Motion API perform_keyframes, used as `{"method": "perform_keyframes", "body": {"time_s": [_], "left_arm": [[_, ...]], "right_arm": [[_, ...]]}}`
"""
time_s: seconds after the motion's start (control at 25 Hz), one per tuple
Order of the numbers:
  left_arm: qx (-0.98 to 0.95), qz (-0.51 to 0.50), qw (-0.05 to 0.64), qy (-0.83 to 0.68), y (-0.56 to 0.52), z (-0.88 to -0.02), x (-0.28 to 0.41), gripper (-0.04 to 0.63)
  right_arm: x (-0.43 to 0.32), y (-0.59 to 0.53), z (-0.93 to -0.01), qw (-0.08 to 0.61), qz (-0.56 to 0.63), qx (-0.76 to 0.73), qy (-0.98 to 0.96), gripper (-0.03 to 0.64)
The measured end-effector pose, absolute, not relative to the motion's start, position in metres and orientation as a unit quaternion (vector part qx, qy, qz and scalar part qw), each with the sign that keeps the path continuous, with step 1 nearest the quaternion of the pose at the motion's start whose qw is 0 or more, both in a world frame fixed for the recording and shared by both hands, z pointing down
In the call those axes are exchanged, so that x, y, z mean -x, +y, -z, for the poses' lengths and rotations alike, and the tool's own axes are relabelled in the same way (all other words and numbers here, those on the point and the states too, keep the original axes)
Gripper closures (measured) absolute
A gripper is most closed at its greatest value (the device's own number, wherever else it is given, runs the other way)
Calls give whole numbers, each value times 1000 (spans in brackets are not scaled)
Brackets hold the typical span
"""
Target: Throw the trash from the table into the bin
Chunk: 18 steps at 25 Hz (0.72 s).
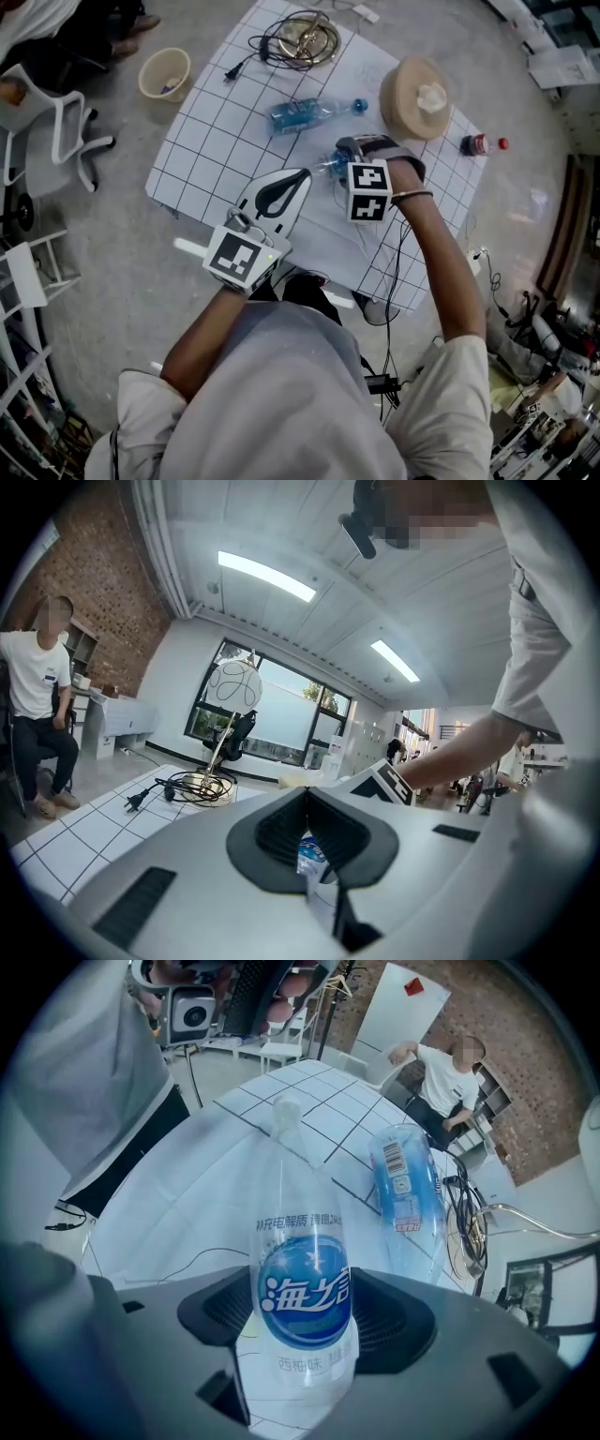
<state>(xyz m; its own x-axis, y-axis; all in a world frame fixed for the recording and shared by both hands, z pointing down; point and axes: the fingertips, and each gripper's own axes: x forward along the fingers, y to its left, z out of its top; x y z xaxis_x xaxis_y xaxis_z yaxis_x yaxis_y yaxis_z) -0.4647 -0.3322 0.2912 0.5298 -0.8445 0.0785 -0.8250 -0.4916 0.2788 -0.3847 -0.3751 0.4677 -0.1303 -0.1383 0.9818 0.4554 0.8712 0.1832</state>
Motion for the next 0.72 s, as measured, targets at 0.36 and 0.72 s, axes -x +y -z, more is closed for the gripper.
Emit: {"method": "perform_keyframes", "body": {"time_s": [0.36,0.72], "left_arm": [[-873,44,134,-467,-323,-282,453,589],[-890,39,137,-432,-313,-282,428,588]], "right_arm": [[369,-362,-456,640,166,49,-749,308],[352,-351,-448,621,108,-15,-776,308]]}}
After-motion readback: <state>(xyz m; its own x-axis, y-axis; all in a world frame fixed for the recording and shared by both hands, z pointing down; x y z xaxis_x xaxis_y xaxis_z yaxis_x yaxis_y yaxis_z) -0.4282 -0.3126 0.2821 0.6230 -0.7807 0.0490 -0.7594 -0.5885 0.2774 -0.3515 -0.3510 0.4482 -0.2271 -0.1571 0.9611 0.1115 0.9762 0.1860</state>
